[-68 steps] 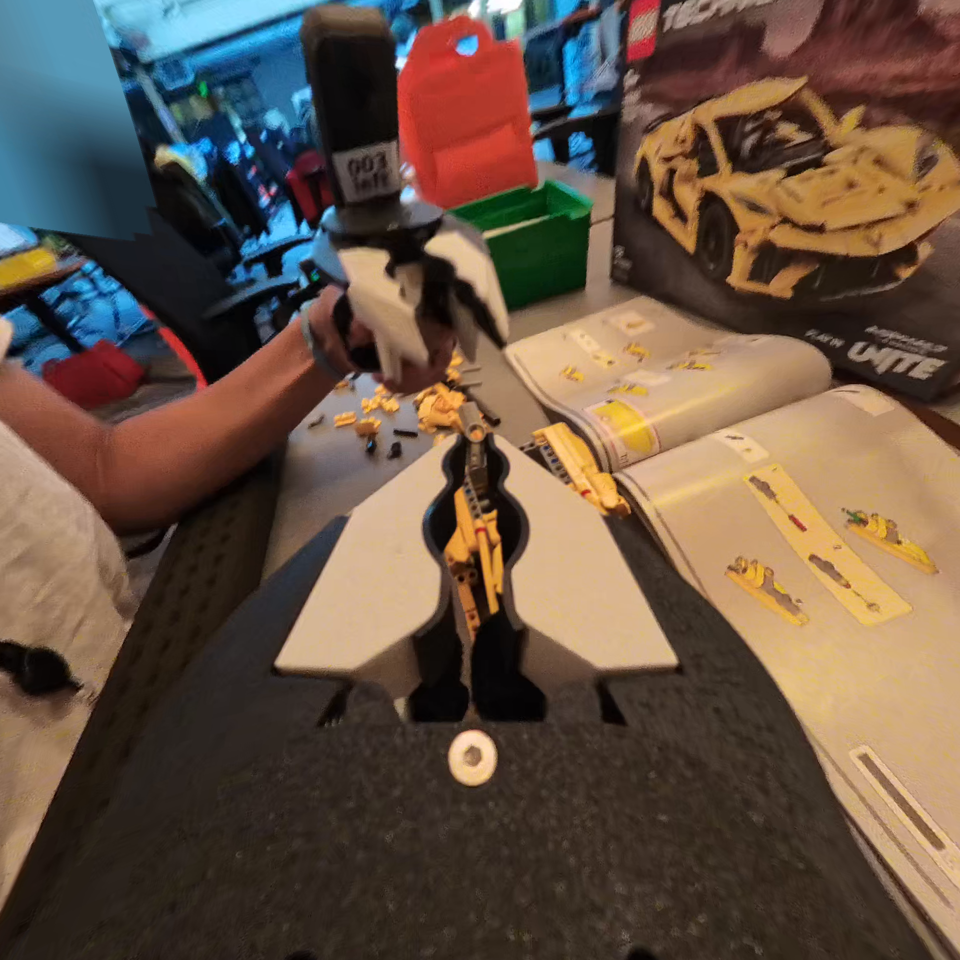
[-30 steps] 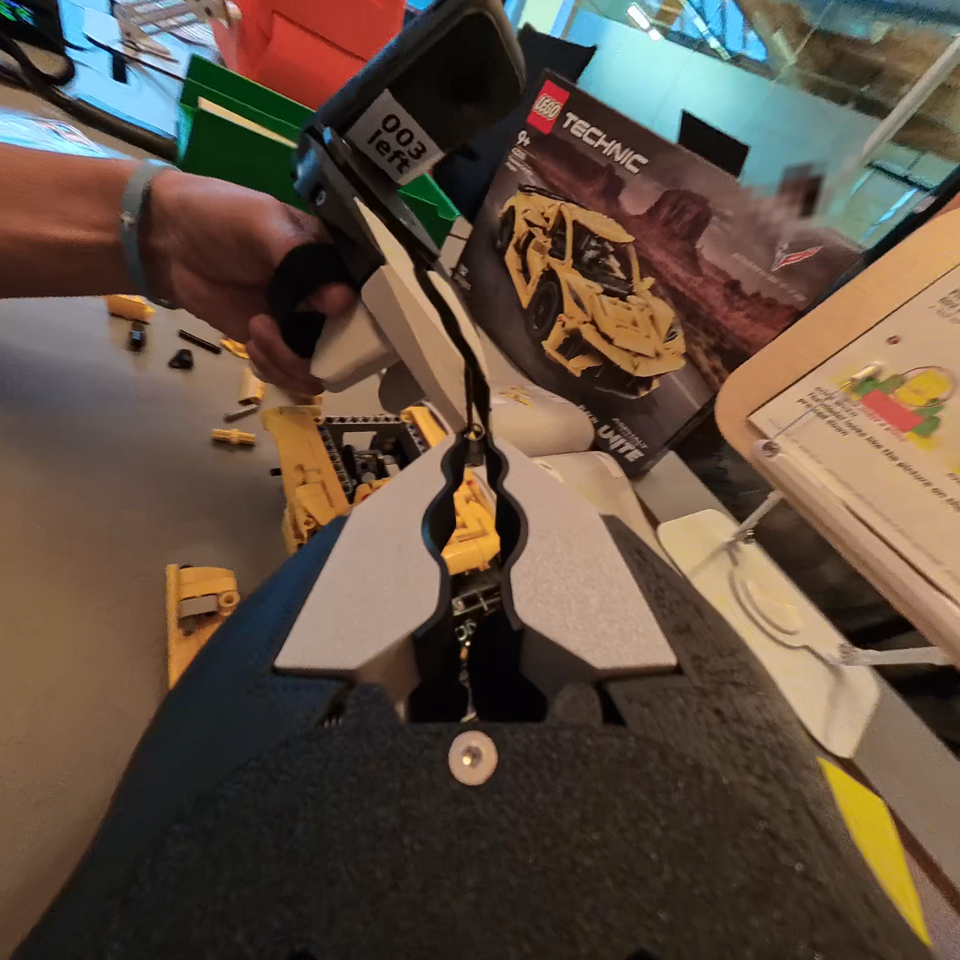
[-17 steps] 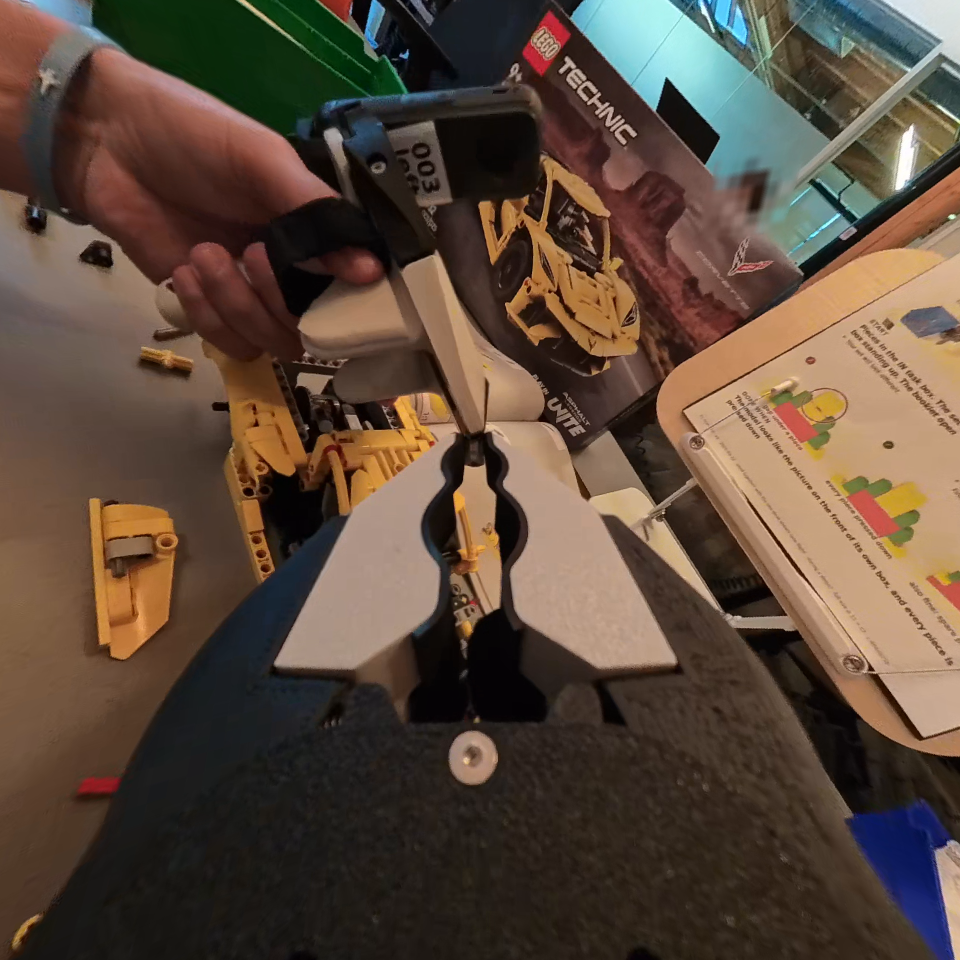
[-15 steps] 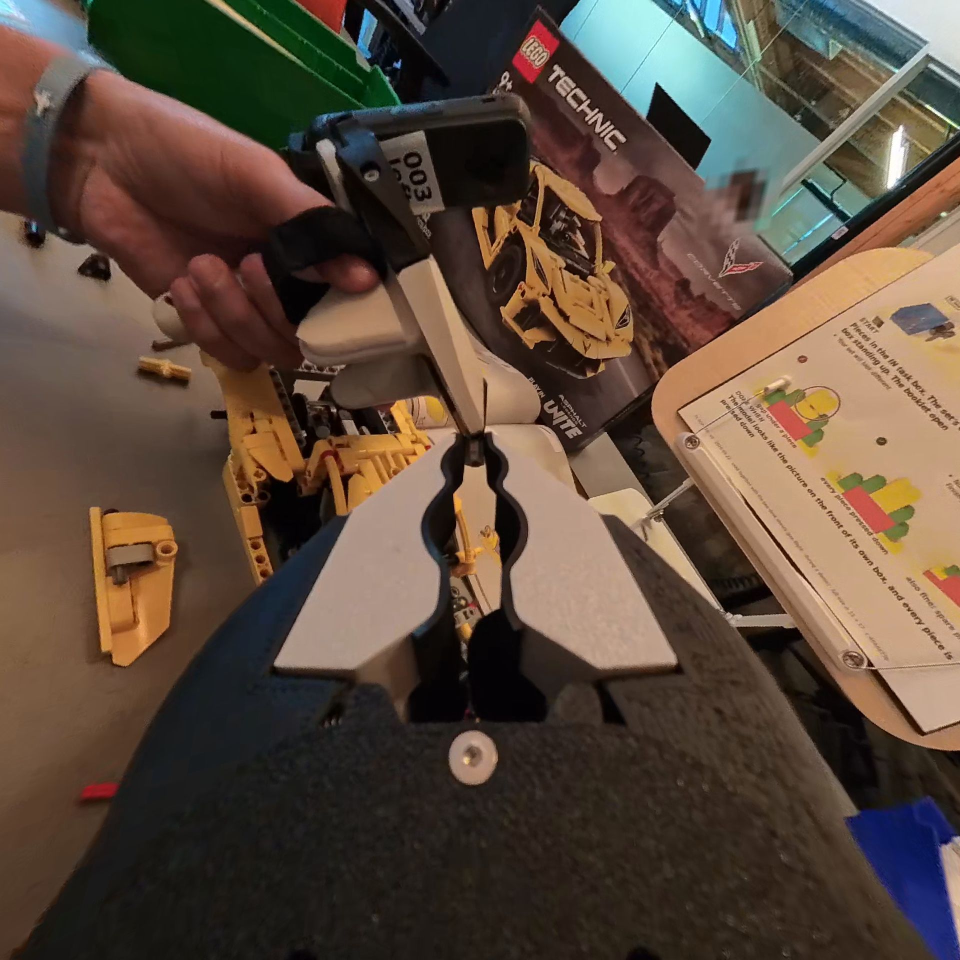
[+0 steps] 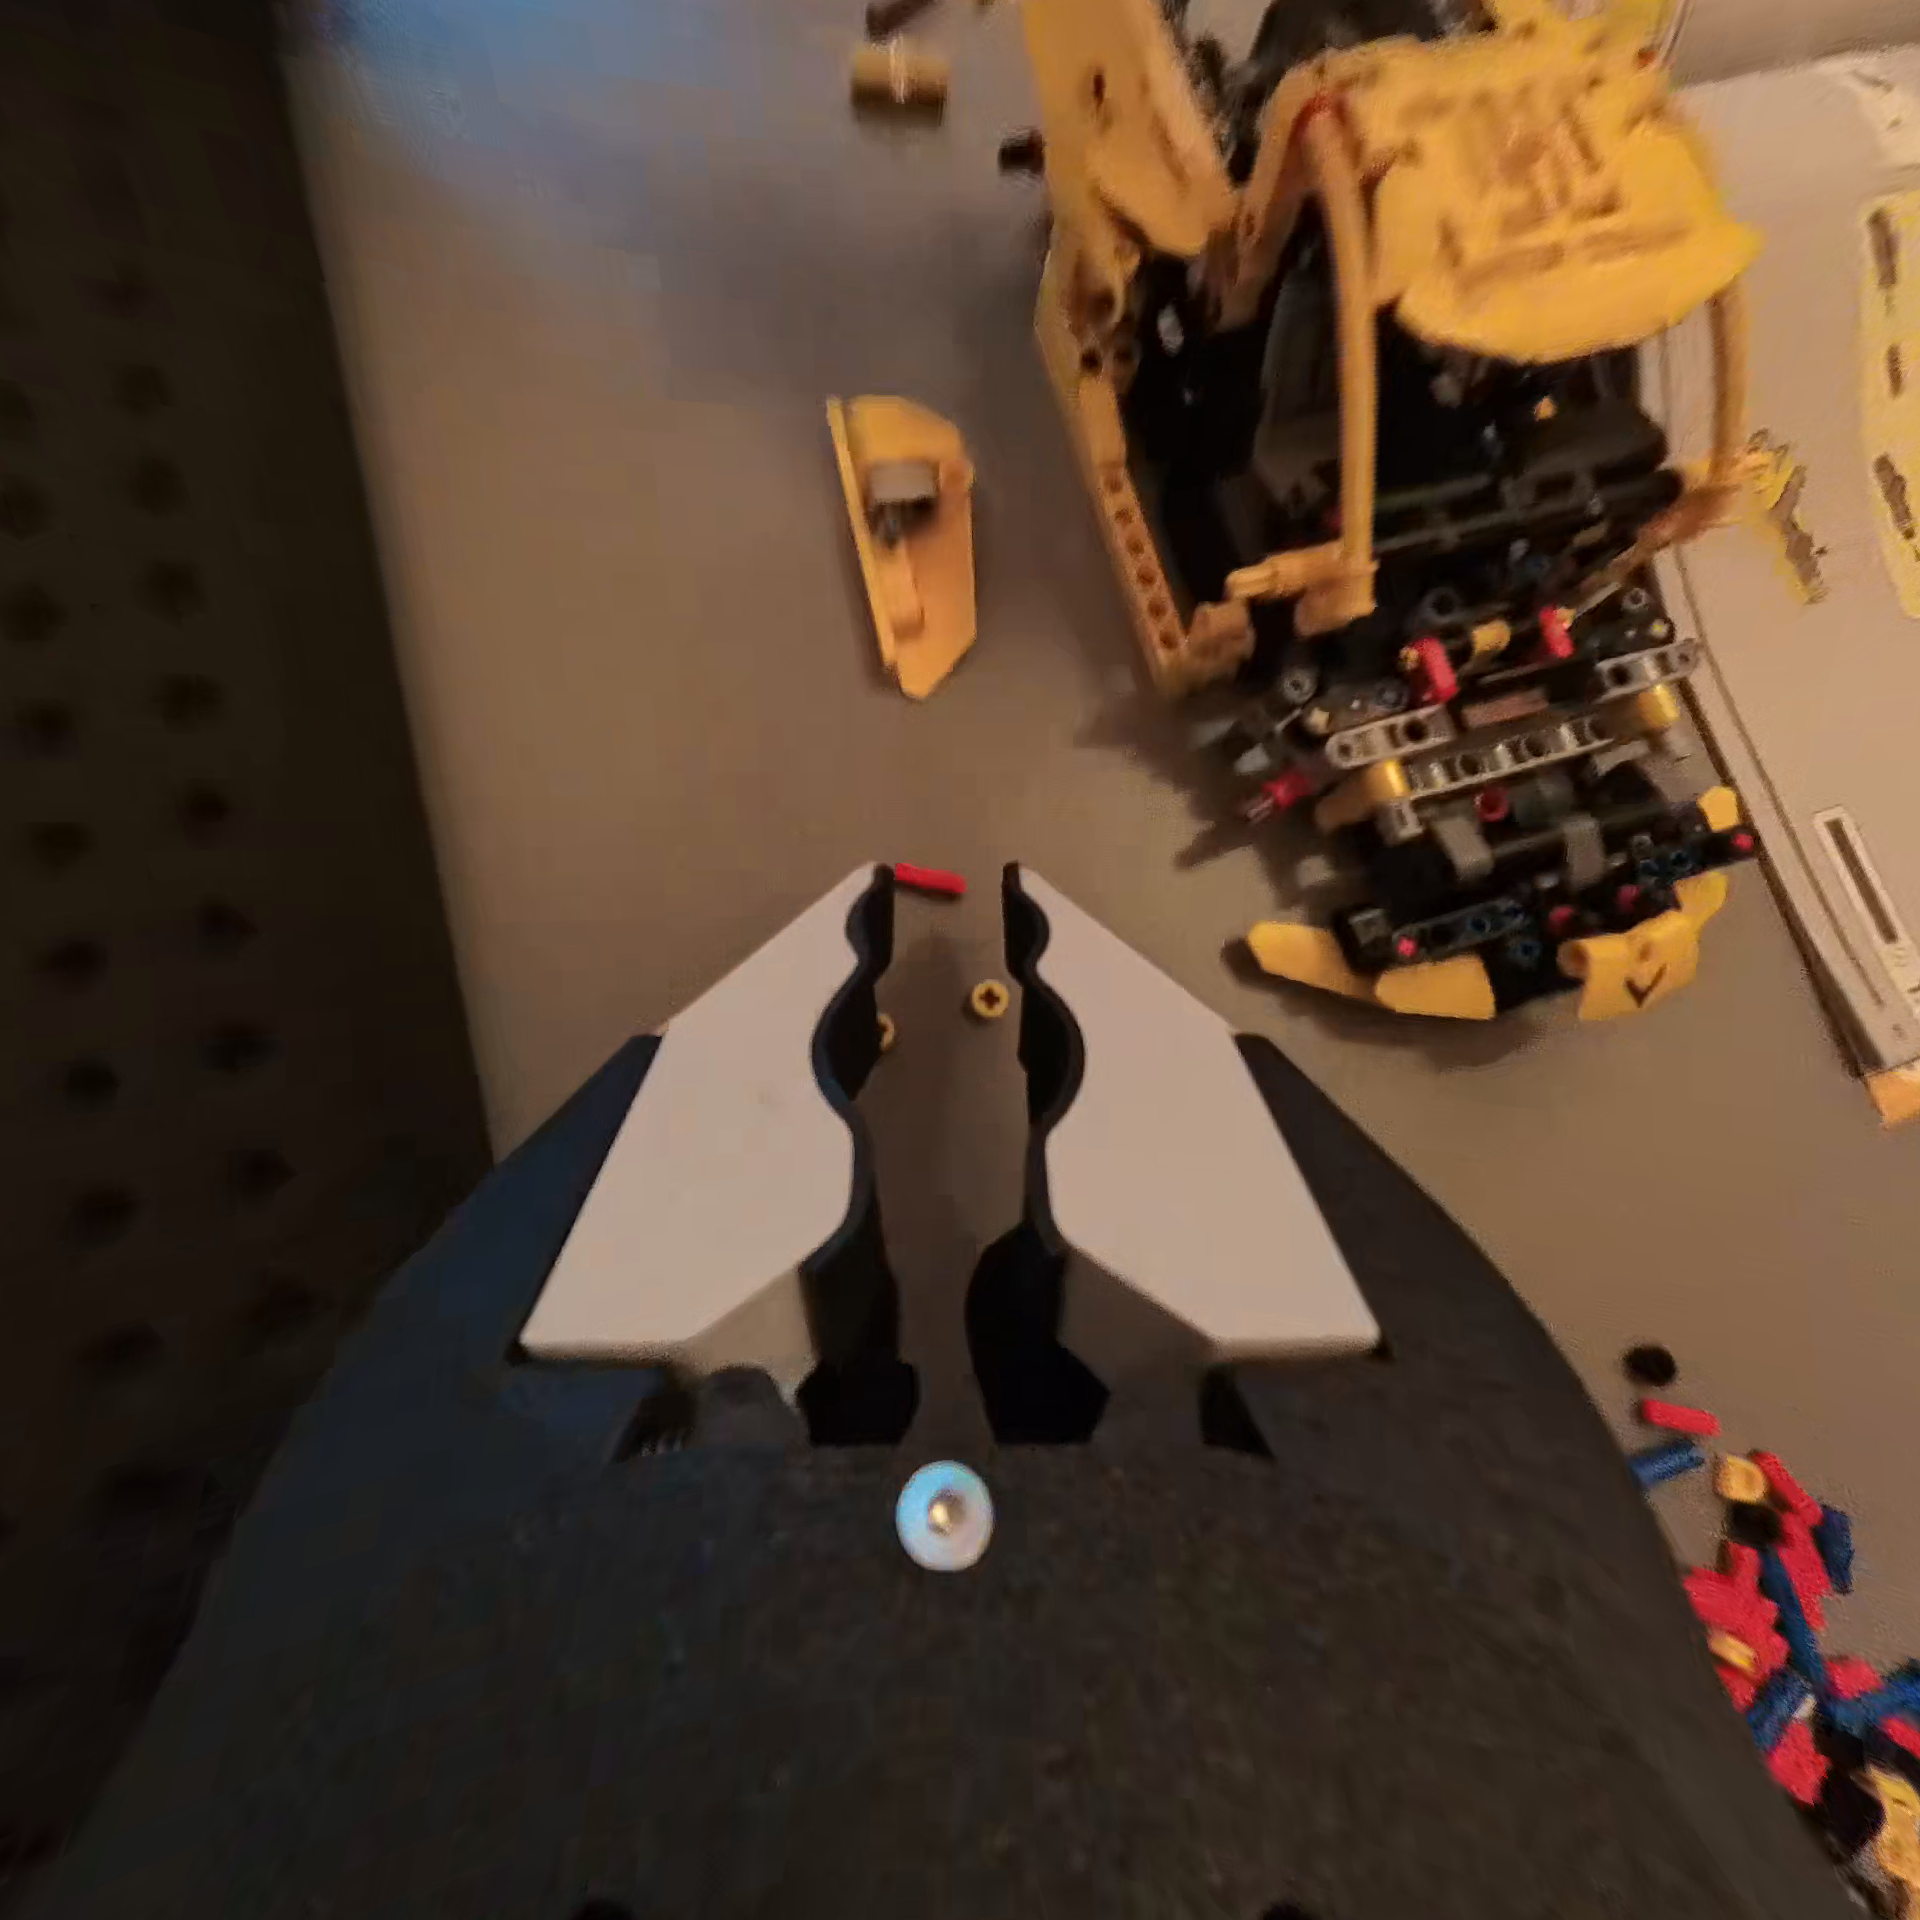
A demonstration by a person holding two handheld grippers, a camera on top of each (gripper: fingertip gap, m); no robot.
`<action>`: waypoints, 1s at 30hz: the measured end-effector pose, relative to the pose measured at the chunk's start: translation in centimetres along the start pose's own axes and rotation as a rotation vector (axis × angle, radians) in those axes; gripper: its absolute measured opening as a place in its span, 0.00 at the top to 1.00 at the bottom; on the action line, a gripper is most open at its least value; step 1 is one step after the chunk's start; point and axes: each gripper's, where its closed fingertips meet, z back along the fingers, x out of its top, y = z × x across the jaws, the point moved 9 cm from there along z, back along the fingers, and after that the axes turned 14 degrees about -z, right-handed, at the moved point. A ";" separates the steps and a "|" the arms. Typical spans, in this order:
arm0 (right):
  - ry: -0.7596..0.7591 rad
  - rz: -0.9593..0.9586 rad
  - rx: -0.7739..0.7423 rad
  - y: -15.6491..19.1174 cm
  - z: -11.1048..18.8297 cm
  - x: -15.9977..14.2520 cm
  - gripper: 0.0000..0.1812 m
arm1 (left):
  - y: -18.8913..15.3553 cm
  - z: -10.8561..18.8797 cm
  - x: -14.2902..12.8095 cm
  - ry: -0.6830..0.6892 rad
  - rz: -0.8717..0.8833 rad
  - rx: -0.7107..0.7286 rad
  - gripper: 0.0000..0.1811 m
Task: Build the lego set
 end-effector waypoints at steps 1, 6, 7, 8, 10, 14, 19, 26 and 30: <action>0.015 0.018 0.008 0.1 -0.2 -0.3 0.90 | 0.1 0.1 0.0 0.008 -0.005 0.011 0.96; -0.012 0.156 0.082 -0.6 -0.7 -0.3 0.91 | -0.2 0.3 0.2 0.013 -0.023 0.003 0.96; -0.036 0.202 0.119 -0.8 -0.8 -0.1 0.91 | -0.2 0.3 0.2 0.018 -0.028 0.002 0.96; -0.055 0.250 0.162 -1.0 -1.0 0.0 0.91 | -0.2 0.3 0.2 0.021 -0.032 0.001 0.96; -0.049 0.305 0.243 -2.0 -1.4 0.1 0.90 | -0.3 0.3 0.1 0.029 -0.034 -0.007 0.96; 0.058 0.292 0.442 -3.0 -2.6 0.2 0.88 | -0.6 0.3 0.1 0.053 -0.059 -0.015 0.96; 0.024 0.396 0.420 -3.2 -2.9 0.4 0.98 | -0.6 0.4 0.0 0.070 -0.072 -0.018 0.96; 0.058 0.372 0.359 -3.3 -2.0 0.0 0.95 | -0.6 0.3 0.0 0.067 -0.063 -0.030 0.96; 0.050 0.330 0.350 -3.4 -2.0 -0.3 0.95 | -0.8 0.2 0.0 0.068 -0.064 -0.032 0.96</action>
